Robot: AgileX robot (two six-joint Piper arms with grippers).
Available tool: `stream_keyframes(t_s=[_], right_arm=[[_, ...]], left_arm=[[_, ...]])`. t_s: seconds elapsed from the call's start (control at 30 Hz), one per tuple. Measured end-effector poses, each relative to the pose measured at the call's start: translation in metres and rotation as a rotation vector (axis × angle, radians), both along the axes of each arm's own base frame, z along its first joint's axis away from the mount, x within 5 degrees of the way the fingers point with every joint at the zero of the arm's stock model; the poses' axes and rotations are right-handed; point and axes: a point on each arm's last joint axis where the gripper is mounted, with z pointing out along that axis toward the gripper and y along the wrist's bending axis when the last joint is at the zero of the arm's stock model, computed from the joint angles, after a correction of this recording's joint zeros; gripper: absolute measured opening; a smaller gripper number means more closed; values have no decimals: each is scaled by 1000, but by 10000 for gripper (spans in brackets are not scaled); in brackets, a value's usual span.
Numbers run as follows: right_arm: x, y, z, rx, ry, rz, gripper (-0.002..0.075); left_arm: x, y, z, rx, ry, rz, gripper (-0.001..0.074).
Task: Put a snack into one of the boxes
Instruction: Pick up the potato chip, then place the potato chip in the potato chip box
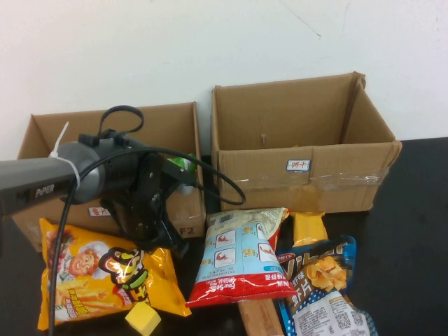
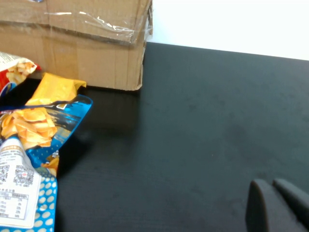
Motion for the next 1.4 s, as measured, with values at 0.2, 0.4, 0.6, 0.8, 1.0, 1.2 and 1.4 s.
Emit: stream_keyframes(t_s=[0.2, 0.4, 0.6, 0.8, 1.0, 1.2, 1.4], right_arm=[[0, 0, 0, 0, 0, 0, -1], [0, 0, 0, 0, 0, 0, -1], [0, 0, 0, 0, 0, 0, -1], [0, 0, 0, 0, 0, 0, -1], [0, 0, 0, 0, 0, 0, -1], [0, 0, 0, 0, 0, 0, -1], [0, 0, 0, 0, 0, 0, -1]], left_arm=[[-2, -3, 1, -38, 19, 11, 17], [-9, -3, 45, -112, -72, 26, 9], [-26, 5, 114, -190, -251, 31, 6], [-40, 16, 162, -225, -439, 62, 5], [-45, 24, 201, -274, -686, 72, 5], [-32, 34, 222, -277, -939, 56, 5], [3, 65, 216, -429, -1078, 164, 5]])
